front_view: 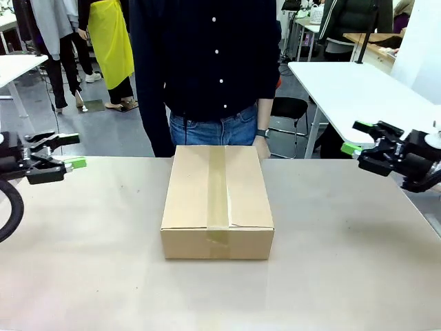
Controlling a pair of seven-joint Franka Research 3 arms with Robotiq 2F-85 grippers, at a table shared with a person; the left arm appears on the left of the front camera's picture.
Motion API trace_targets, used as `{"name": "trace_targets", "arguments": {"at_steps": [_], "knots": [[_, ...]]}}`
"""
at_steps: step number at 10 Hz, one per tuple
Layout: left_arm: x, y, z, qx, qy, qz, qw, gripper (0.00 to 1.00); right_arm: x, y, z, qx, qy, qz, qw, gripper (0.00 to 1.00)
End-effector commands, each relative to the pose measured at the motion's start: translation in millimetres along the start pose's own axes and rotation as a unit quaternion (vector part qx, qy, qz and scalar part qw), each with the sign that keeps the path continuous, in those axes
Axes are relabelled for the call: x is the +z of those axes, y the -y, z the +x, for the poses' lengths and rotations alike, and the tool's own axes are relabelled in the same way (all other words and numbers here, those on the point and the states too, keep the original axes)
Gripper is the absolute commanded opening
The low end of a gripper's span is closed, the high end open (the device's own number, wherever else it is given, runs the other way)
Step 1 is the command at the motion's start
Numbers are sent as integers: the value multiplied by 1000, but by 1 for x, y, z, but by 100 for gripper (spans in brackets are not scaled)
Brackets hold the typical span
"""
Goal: Pack the gift set into the box.
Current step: Press and hold the closed box until the human finishes sealing it.
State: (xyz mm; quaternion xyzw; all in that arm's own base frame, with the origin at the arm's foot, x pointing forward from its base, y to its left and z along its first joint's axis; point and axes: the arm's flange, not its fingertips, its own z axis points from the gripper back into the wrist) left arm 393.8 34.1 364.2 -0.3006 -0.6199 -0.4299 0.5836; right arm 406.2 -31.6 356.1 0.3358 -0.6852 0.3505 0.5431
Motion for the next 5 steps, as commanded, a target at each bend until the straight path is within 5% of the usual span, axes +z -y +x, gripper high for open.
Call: {"name": "trace_targets", "arguments": {"at_steps": [1, 5], "knots": [[-31, 13, 26, -32, 4, -48, 998, 100, -31, -18, 13, 0, -15, 62, 998, 100], [-31, 13, 26, -32, 4, -48, 998, 100, -31, -18, 13, 0, -15, 62, 998, 100]]}}
